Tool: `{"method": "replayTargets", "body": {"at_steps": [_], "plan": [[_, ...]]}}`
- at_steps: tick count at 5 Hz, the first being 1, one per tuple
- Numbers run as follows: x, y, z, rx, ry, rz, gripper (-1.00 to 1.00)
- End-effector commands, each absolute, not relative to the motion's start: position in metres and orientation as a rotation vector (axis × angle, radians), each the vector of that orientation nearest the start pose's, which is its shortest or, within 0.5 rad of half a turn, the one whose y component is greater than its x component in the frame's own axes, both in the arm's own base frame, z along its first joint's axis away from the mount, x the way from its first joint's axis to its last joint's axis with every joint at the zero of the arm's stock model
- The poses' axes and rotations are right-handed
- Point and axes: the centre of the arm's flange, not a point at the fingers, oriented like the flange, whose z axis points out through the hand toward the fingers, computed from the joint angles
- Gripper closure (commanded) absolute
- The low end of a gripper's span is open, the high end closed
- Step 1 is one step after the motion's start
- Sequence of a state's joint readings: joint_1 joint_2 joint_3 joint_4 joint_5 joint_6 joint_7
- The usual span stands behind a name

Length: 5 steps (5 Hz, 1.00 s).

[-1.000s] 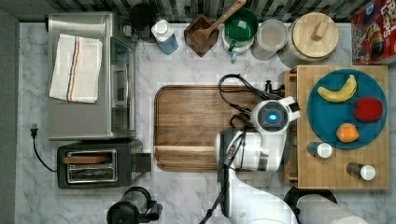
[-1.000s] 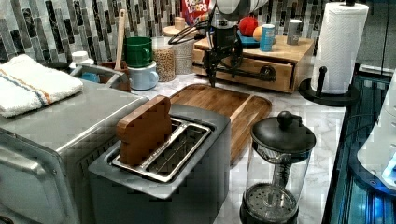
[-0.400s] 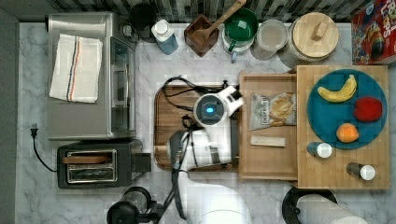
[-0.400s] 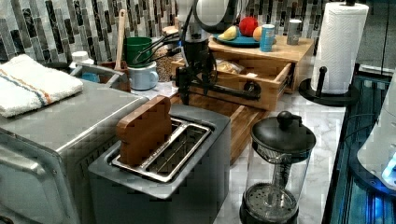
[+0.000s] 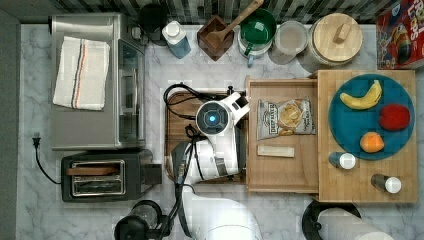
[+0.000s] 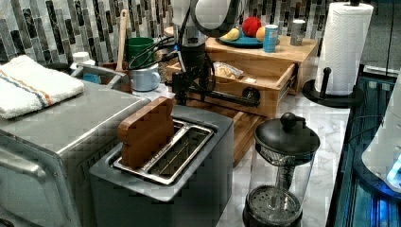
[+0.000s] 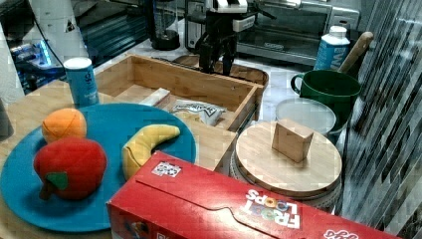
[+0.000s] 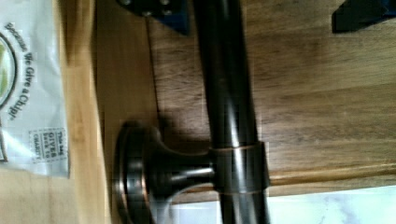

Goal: Open the drawer.

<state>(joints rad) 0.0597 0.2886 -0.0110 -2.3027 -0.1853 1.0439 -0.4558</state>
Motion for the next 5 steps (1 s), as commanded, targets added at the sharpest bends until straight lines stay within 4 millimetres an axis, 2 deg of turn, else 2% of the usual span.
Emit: {"method": "replayTargets", "body": {"at_steps": [1,5], "plan": [[0.5453,0.0981,0.2484,-3.169,0.155,-0.175,-1.00],[0.5452,0.0981,0.2482,-3.170,0.155,-0.174,-1.00]]}}
